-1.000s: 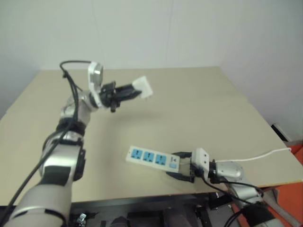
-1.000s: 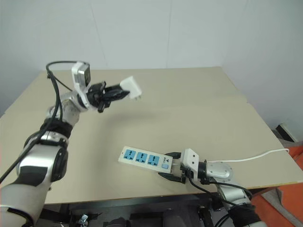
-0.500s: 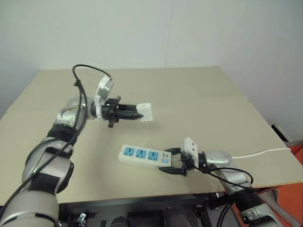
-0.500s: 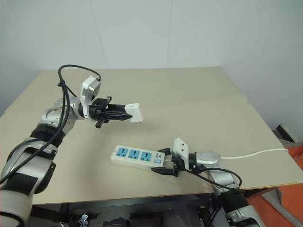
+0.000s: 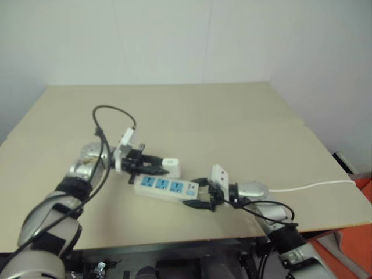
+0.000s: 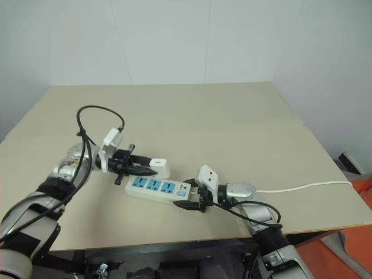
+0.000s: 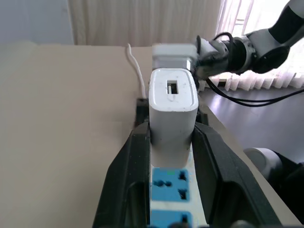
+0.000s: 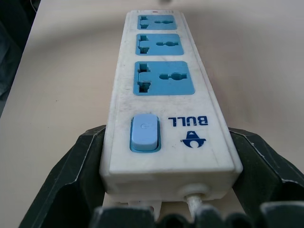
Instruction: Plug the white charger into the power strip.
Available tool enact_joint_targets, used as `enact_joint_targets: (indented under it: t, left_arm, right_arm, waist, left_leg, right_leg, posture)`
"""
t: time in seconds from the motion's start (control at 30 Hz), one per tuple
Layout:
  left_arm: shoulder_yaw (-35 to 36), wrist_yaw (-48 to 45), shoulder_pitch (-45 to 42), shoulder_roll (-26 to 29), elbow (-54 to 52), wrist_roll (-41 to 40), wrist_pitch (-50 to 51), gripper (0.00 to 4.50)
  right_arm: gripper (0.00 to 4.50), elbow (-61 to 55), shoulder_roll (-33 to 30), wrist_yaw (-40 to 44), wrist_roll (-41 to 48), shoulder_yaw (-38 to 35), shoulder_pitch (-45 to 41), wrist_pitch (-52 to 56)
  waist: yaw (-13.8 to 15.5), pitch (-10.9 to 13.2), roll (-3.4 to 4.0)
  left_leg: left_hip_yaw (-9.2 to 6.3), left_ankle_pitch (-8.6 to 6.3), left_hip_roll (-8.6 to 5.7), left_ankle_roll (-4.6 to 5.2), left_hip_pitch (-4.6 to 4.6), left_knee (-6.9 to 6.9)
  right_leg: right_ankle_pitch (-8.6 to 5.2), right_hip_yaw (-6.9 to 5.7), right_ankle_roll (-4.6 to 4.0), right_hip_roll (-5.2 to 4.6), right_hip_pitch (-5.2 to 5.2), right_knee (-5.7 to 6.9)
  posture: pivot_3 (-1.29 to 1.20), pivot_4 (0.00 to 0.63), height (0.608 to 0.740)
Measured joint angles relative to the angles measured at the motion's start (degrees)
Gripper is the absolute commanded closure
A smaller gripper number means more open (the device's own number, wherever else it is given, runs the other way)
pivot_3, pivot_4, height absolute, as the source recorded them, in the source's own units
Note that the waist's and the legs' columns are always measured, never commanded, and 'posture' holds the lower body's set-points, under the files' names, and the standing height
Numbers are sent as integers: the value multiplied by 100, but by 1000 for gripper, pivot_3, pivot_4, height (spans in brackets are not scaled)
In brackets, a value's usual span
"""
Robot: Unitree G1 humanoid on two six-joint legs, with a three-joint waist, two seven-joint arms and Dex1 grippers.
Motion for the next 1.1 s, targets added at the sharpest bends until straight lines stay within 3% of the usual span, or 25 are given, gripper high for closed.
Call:
enact_joint_targets:
  t: [0.4, 0.67, 1.1]
  left_arm:
    - [-118, 1, 18, -57, 57, 199, -150, 3542]
    - [-177, 1, 17, -68, 190, 241, -246, 3542]
    - [-244, 1, 39, 60, -65, 169, -68, 3542]
  right_arm:
    - [1061, -97, 20, 13, -97, 2, 59, -30]
    - [1061, 266, -83, 316, -203, 101, 202, -1329]
    - [1061, 1222, -51, 908, -149, 147, -289, -2007]
  waist:
    - [-2, 0, 0]
    - [14, 0, 0]
    - [27, 0, 0]
  left_leg:
    - [2, -1, 0, 1, -1, -1]
    - [2, -2, -2, 2, -5, -1]
    - [1, -2, -3, 2, 2, -1]
  right_leg:
    - [-2, 1, -1, 0, 0, -6]
    - [-2, 0, 0, -2, 0, -11]
    - [-2, -1, 0, -4, 11, -11]
  posture:
    - [0, 150, 740]
    - [0, 150, 740]
    - [0, 150, 740]
